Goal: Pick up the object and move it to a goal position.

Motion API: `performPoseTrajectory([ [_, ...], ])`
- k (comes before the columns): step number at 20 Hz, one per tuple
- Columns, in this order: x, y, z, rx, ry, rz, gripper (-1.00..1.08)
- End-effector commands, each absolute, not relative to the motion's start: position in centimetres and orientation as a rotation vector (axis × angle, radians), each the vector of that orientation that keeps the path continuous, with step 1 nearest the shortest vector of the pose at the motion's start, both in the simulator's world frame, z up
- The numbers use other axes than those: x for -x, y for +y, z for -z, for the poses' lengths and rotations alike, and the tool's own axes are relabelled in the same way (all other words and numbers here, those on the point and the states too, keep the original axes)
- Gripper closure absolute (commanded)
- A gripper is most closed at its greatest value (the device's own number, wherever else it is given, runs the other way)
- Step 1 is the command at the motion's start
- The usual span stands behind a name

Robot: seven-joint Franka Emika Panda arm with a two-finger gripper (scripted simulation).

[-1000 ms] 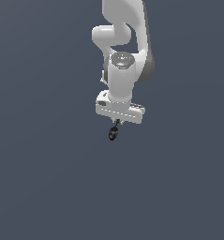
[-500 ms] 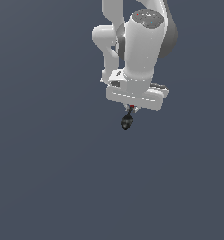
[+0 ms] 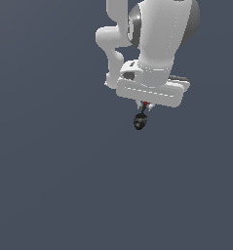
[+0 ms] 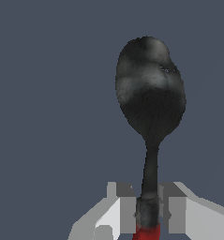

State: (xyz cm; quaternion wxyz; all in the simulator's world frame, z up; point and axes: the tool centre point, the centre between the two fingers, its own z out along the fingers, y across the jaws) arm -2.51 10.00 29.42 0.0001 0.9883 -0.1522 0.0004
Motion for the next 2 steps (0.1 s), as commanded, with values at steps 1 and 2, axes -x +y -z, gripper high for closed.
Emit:
performPoseTrajectory([
  [1, 2.42, 10.15, -29.71, -3.104, -0.479, 0.000, 1.08],
  [2, 2.41, 10.15, -29.73, -3.105, -0.479, 0.000, 1.08],
])
